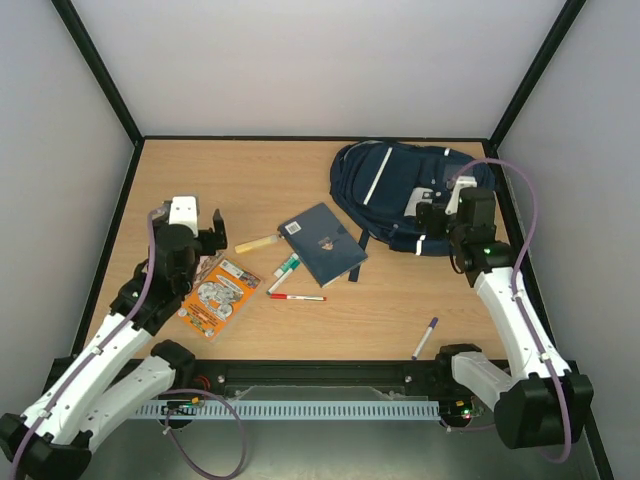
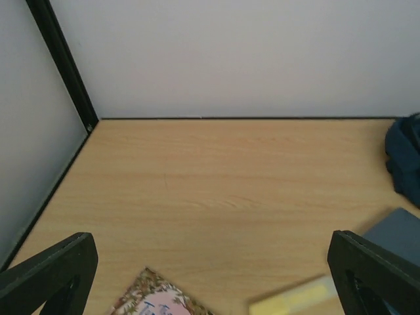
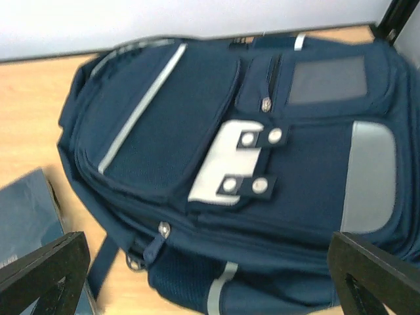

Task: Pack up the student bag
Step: Adjust the student bag at the center of the board.

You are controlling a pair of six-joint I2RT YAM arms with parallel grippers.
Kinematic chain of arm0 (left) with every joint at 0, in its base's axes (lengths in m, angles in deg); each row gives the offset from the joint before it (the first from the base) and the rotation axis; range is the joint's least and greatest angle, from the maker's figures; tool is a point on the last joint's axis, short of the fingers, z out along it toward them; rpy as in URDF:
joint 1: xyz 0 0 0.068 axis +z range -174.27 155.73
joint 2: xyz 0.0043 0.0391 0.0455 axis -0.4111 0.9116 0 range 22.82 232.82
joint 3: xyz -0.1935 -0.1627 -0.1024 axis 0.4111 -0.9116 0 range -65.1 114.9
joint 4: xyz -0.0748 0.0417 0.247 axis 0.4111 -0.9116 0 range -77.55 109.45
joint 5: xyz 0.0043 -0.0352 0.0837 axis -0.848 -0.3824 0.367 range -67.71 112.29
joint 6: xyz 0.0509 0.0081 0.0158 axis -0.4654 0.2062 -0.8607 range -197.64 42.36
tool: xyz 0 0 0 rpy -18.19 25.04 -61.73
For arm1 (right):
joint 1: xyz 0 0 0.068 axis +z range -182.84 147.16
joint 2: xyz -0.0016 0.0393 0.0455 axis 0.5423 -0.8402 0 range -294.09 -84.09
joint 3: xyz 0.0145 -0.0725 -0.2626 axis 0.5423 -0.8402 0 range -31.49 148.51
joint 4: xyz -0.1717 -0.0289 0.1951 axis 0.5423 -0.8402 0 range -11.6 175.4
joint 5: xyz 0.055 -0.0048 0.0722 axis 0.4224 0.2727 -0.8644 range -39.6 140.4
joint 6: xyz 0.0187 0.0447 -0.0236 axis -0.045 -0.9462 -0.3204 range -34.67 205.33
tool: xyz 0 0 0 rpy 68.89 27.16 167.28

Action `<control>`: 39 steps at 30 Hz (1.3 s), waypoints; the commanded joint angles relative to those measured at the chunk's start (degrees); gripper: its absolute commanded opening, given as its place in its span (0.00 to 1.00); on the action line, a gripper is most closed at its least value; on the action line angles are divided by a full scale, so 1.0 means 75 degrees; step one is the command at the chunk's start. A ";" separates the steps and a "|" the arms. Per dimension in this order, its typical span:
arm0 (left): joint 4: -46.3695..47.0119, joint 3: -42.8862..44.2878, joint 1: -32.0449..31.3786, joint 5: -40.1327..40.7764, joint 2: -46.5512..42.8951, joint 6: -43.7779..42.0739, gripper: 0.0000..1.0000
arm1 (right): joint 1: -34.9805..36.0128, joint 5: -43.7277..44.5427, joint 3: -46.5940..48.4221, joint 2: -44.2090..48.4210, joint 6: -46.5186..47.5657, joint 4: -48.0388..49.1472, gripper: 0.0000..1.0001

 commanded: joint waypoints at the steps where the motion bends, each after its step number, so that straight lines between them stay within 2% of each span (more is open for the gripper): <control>1: 0.0622 -0.0611 0.0257 -0.1139 -0.0298 0.0252 0.99 | -0.0324 -0.1097 -0.0696 0.0353 0.0670 0.0109 0.99; 6: 0.0836 -0.1029 0.0327 -0.2183 -0.0245 0.0296 0.90 | -0.0577 -0.2095 -0.1080 0.0444 0.1581 -0.0180 0.93; 10: 0.0795 -0.0994 0.0220 -0.2885 0.0183 0.0303 0.78 | -0.0629 -0.2615 -0.0640 -0.0091 0.2271 -0.0893 0.81; 16: 0.0687 -0.0841 0.0015 -0.3145 0.0690 0.0382 0.92 | -0.0161 -0.2723 0.0174 -0.1240 0.3171 -0.1657 0.61; 21: 0.0728 -0.0931 -0.0052 -0.2835 0.0528 0.0401 0.98 | 0.0639 -0.2301 0.0821 -0.2250 0.3489 -0.1833 0.54; 30: 0.0713 -0.0875 -0.0078 -0.2932 0.0618 0.0435 0.99 | 0.2020 -0.1349 0.2370 -0.4495 0.3569 -0.1993 0.40; 39: 0.0699 -0.0856 -0.0241 -0.2965 0.0601 0.0451 0.99 | 0.2558 -0.0506 0.4148 -0.6556 0.3237 -0.2220 0.36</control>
